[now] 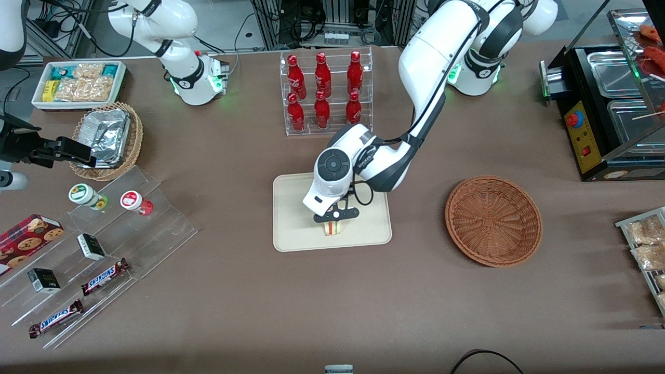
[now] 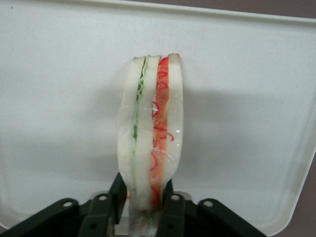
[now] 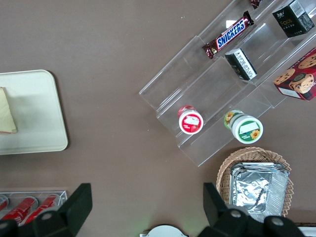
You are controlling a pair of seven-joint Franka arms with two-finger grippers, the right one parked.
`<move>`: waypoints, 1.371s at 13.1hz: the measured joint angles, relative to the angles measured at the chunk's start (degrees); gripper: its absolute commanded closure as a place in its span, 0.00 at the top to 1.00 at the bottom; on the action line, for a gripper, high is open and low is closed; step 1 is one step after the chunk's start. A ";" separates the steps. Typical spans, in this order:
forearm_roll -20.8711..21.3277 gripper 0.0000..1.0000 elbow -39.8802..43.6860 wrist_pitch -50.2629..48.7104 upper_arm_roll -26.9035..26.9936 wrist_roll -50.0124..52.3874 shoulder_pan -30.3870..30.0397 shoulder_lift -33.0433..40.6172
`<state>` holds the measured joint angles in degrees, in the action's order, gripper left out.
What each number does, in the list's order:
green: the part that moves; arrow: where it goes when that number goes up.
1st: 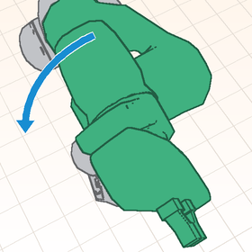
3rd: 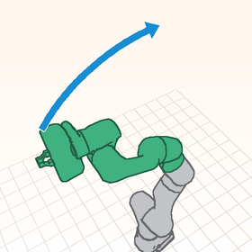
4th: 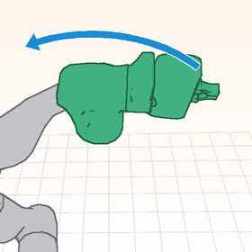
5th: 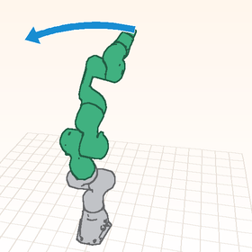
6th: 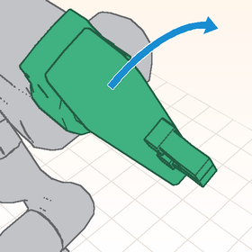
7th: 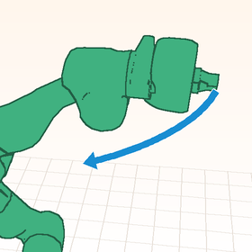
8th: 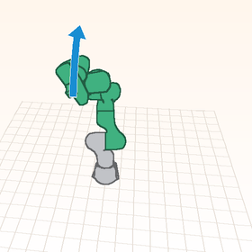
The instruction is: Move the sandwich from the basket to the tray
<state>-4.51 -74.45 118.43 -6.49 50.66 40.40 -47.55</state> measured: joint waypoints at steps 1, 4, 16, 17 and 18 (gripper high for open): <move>0.00 1.00 0.19 0.00 0.00 0.00 0.08 0.00; 0.00 1.00 2.77 -1.06 0.09 0.02 0.08 0.17; 4.24 1.00 3.02 -8.58 4.79 -9.94 -5.85 9.60; 4.24 1.00 0.61 -8.79 4.84 -13.28 -7.86 11.85; 4.24 1.00 -2.04 -9.06 4.86 -16.95 -9.89 14.37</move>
<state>-0.28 -76.50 109.37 -1.62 33.71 30.52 -33.18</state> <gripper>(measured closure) 0.000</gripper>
